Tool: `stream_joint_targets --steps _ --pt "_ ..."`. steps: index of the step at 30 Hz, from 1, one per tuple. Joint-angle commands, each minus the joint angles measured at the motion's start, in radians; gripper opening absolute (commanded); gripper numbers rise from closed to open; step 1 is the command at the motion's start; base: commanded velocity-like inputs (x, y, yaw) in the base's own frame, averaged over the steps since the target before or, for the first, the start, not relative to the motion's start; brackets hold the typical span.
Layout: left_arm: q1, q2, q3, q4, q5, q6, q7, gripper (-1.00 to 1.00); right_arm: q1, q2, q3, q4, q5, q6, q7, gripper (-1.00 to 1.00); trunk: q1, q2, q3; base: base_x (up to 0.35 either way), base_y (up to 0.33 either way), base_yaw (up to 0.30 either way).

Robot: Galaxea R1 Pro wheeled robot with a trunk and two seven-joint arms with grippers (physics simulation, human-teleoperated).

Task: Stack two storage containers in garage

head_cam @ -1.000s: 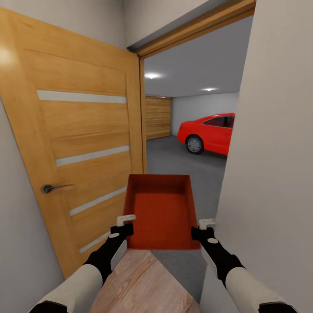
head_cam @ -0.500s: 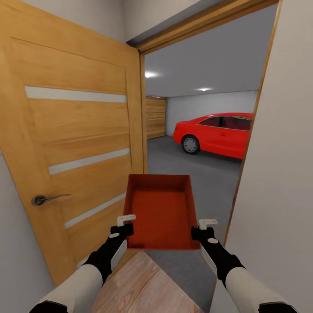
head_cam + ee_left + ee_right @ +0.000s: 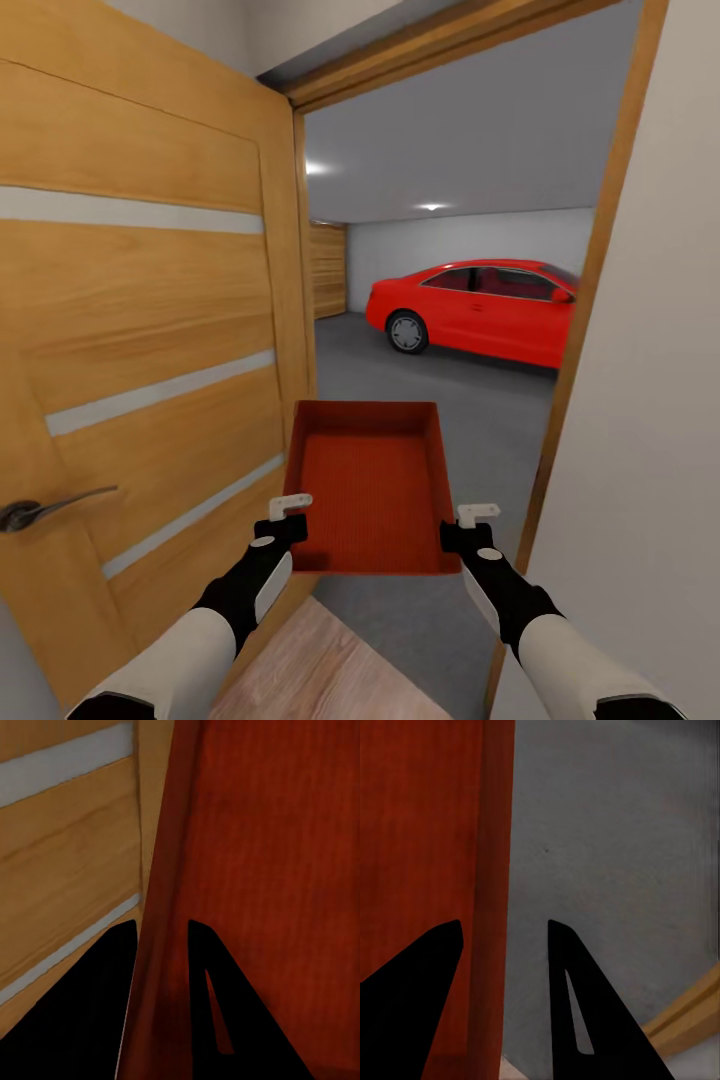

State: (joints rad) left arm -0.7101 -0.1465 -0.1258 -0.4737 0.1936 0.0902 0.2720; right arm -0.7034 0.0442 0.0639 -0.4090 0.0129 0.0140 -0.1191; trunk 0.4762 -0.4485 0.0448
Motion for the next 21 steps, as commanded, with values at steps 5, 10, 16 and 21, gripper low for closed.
stream_joint_targets --steps 5,10,16,21 --pt "0.000 0.024 0.048 -0.006 -0.017 0.006 0.044 -1.00 -0.001 -0.003 -0.060 0.001 0.002 0.001 -0.014 -1.00 0.001 -0.001 0.000 0.237 0.226 -0.239" --pt "0.000 0.024 0.048 -0.006 -0.017 0.006 0.044 -1.00 -0.001 -0.003 -0.060 0.002 0.002 0.001 -0.014 -1.00 0.001 -0.001 0.000 0.237 0.225 -0.239" --pt "0.000 0.024 0.048 -0.006 -0.017 0.006 0.044 -1.00 -0.001 -0.003 -0.060 0.002 0.002 0.001 -0.014 -1.00 0.001 -0.001 0.003 0.237 0.224 -0.239" --pt "0.000 0.024 0.048 -0.006 -0.017 0.006 0.044 -1.00 -0.001 -0.003 -0.060 0.001 0.002 0.001 -0.014 -1.00 0.001 -0.001 0.006 0.237 0.223 -0.239"
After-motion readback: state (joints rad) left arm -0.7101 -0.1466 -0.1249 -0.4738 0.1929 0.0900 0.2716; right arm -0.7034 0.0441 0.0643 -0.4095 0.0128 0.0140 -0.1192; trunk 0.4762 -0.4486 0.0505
